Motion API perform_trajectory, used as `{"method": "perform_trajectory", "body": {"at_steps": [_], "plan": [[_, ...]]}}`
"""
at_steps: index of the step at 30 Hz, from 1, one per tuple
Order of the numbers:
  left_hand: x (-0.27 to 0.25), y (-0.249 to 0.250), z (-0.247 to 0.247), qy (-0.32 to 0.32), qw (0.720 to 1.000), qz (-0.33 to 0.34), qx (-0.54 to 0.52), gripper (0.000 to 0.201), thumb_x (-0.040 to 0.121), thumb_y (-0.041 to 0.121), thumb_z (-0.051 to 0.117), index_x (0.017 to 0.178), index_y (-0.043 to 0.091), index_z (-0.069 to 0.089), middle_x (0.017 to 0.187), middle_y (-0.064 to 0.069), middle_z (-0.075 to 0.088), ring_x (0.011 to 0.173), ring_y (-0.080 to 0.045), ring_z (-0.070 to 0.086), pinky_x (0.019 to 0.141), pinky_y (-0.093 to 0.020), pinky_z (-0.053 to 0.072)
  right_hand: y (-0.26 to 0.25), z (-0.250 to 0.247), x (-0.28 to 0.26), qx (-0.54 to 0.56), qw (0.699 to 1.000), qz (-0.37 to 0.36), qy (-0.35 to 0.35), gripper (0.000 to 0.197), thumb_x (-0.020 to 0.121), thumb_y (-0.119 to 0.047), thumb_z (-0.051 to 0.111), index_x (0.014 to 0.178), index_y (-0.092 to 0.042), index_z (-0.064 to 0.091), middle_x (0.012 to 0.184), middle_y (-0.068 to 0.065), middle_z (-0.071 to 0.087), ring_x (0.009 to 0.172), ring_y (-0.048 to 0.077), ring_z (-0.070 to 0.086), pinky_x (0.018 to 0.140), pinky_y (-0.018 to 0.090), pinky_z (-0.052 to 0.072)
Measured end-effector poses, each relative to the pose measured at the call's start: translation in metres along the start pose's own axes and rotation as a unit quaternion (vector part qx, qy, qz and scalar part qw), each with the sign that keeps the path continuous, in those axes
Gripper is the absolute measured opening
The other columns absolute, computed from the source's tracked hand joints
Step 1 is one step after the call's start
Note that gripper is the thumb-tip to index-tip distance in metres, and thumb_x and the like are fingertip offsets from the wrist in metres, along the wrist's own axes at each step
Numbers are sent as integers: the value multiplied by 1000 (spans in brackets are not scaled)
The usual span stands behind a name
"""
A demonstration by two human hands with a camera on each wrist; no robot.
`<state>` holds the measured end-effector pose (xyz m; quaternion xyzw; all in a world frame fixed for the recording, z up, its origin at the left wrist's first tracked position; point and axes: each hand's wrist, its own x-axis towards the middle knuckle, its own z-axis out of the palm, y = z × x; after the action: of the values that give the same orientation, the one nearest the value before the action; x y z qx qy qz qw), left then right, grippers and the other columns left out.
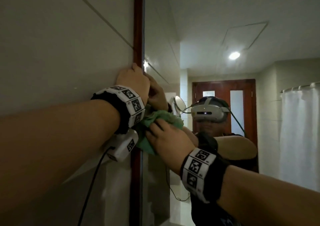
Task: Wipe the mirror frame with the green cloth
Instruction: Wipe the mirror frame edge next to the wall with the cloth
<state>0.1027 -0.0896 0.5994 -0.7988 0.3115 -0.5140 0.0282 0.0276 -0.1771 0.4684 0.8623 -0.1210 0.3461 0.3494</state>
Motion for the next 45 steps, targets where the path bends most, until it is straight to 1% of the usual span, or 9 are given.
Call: {"method": "perform_trajectory", "body": {"at_steps": [2,6,12,22,27,30,32,41,45], "plan": [[2,0,5,6,1000,8,-6,51,98,22,38,146,5,31,154,-21,15,124,-32,44,100,-38,36,17,-16,5,11,998,38,42,45,82,-22,34,106,-19,72,109,1,66,101,24,62,66,31,54],[8,-2,15,-1,998,-32,-53,50,97,19,36,145,3,33,151,-14,27,118,-33,46,96,-39,37,72,-70,62,-18,992,121,42,55,89,-36,53,141,-20,42,144,9,35,133,32,31,99,48,45],[11,1,21,17,994,-59,-87,39,98,15,38,133,1,45,137,-13,43,112,-30,50,90,-37,37,85,-99,147,-54,990,134,11,45,96,-38,45,138,-22,47,148,7,27,138,34,22,108,49,32],[2,-4,13,41,998,-3,-37,38,98,15,33,131,9,52,148,-18,27,118,-30,47,95,-36,35,35,-39,77,46,995,73,54,40,95,-24,36,129,-15,56,139,4,40,131,25,37,81,36,49],[-2,-4,10,24,999,0,-32,38,97,19,36,130,10,54,148,-16,28,119,-29,44,95,-37,35,19,-28,50,3,998,44,49,47,80,-21,30,90,-14,75,105,4,65,101,26,61,50,27,38],[0,-5,10,24,999,2,-35,38,97,18,36,130,12,53,148,-17,27,121,-28,43,97,-37,33,34,-42,81,31,995,81,57,39,96,-23,38,130,-15,54,138,5,40,130,26,36,74,35,49],[1,-6,11,23,998,-5,-63,40,98,18,37,136,10,45,149,-16,27,123,-29,42,99,-37,32,44,-59,102,39,992,106,51,42,97,-26,45,138,-19,47,147,4,29,138,27,23,89,41,49],[-8,1,18,23,999,-1,-25,39,97,20,37,133,11,49,148,-14,31,128,-27,35,103,-36,27,29,-38,79,39,995,87,41,43,97,-18,43,139,-8,46,148,9,33,141,30,22,104,38,38],[-35,10,31,11,1000,5,-9,42,97,21,37,137,12,46,152,-18,24,130,-31,35,106,-41,25,7,-16,50,47,993,95,42,40,85,-14,41,111,-6,70,124,8,60,122,30,53,84,34,51]]}}
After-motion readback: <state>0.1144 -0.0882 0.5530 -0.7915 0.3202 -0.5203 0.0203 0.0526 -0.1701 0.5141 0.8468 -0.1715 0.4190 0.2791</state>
